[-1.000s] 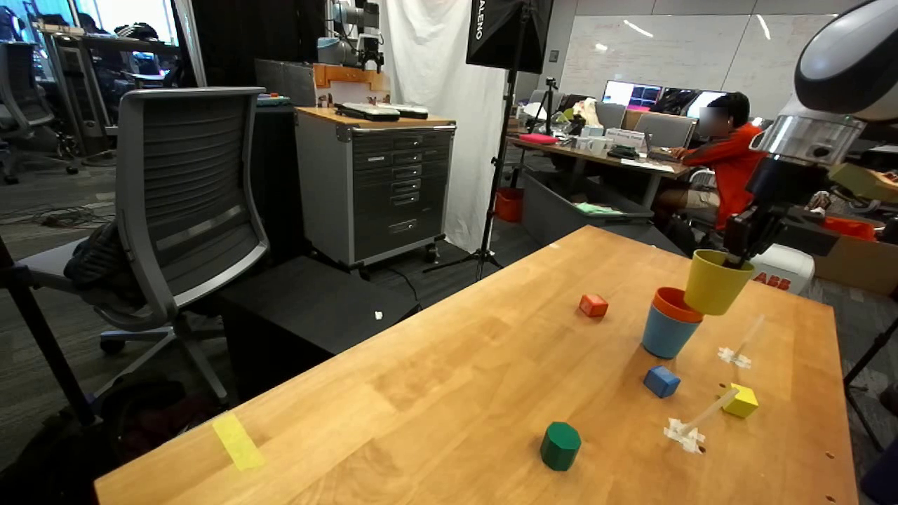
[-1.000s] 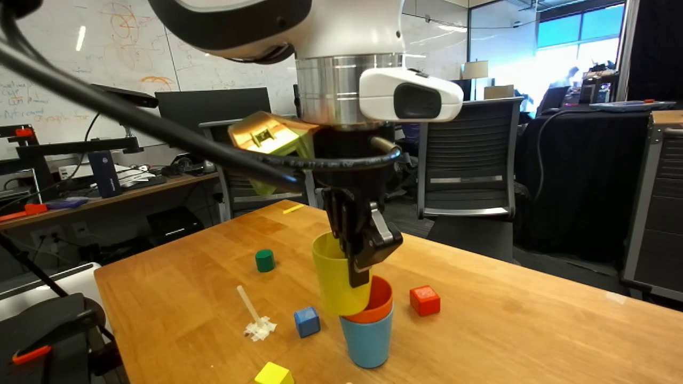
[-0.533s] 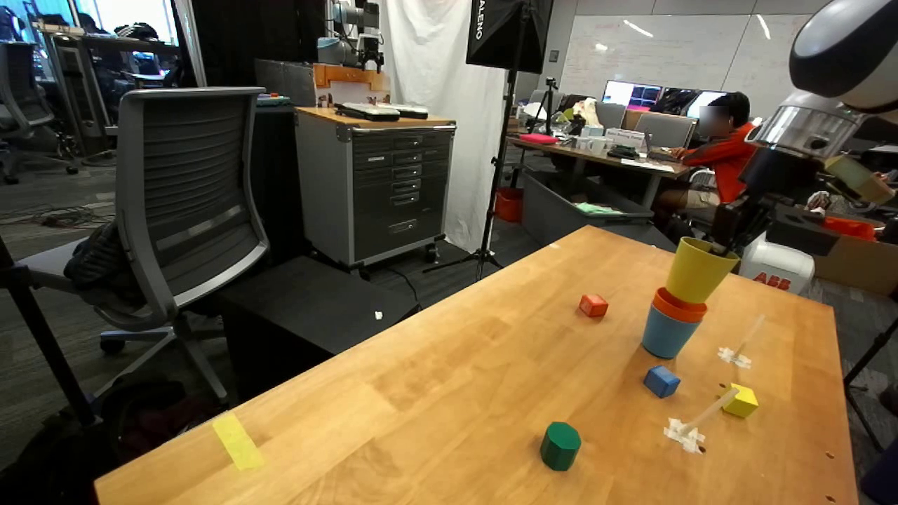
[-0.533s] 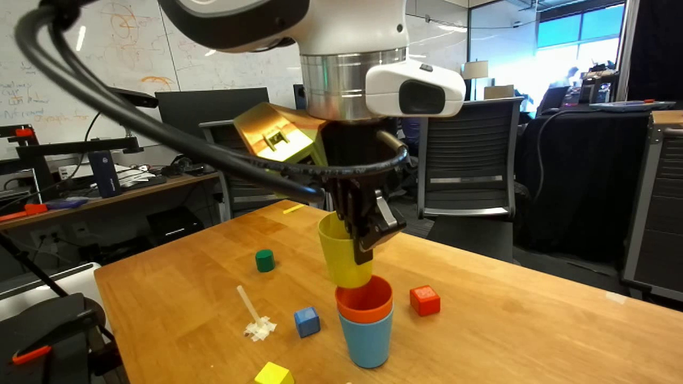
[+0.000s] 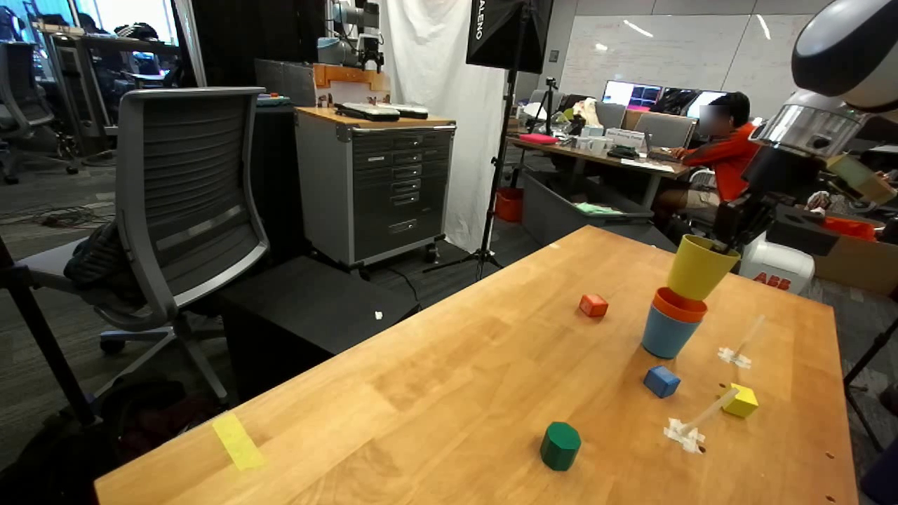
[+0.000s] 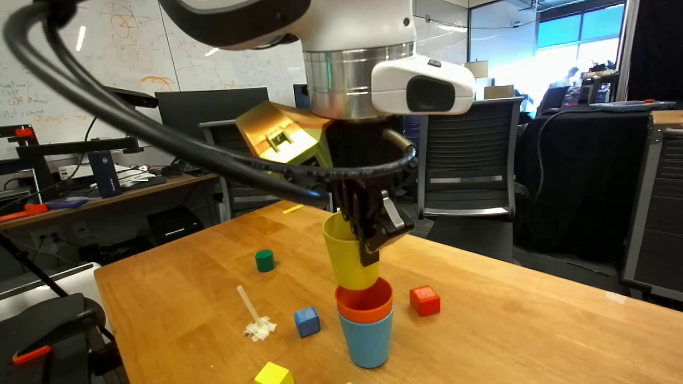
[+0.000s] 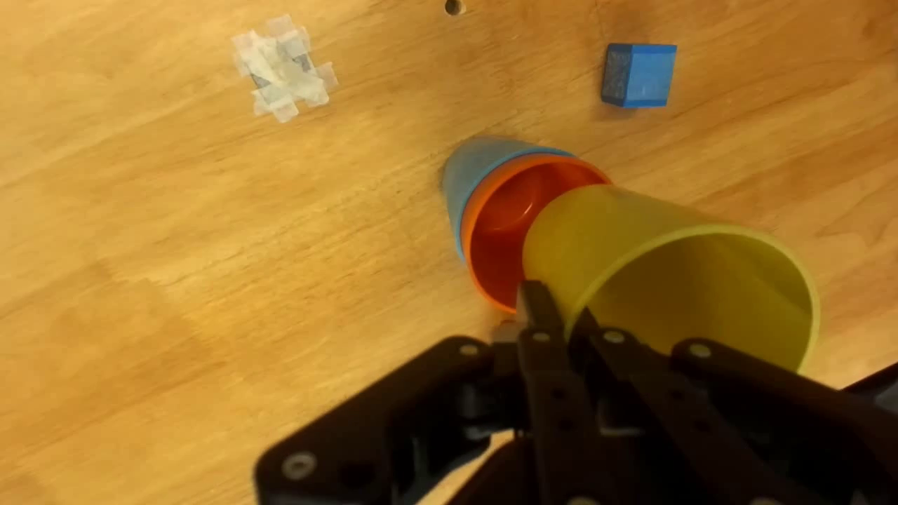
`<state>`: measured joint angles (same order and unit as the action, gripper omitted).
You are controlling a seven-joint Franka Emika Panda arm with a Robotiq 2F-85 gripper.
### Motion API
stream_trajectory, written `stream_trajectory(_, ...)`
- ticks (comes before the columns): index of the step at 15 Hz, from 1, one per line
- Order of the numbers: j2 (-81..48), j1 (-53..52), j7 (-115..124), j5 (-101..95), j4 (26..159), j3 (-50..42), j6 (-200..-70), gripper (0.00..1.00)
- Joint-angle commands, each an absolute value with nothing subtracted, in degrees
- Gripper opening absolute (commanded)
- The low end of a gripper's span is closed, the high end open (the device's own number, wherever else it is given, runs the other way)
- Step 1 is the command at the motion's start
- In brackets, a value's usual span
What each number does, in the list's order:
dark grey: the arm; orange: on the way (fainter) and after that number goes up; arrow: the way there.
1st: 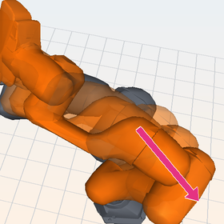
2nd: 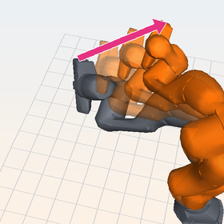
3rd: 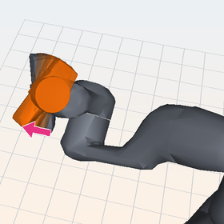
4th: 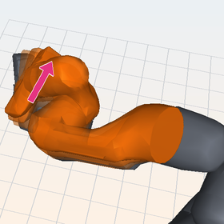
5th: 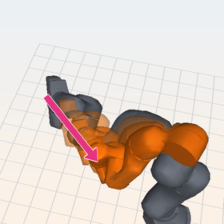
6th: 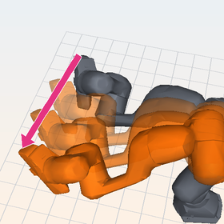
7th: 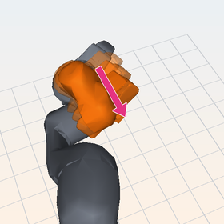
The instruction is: Pick up the orange cup and put it inside the blue cup, then pick up the yellow cup and put it inside the orange cup
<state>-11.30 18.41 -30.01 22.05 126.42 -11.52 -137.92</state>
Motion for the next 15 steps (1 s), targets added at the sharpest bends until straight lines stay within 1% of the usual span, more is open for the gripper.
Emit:
stream_trajectory(1,-12.83,19.54,-31.40,23.19,125.02,-10.72,-139.55,0.05)
stream_trajectory(7,-17.01,20.57,-32.94,24.19,123.14,-9.06,-141.28,0.04)
stream_trajectory(9,-17.98,20.81,-32.92,23.60,122.71,-8.50,-141.14,0.07)
stream_trajectory(10,-18.31,20.98,-33.03,23.60,122.59,-8.20,-141.14,0.31)
stream_trajectory(12,-18.84,21.32,-33.18,23.61,122.23,-7.68,-141.04,0.34)
stream_trajectory(13,-19.03,21.52,-33.25,23.63,122.07,-7.42,-140.98,0.40)
stream_trajectory(14,-19.01,21.68,-33.39,23.64,122.10,-7.19,-141.11,0.49)
stream_trajectory(15,-19.03,21.81,-33.46,23.58,122.04,-7.02,-140.98,0.56)
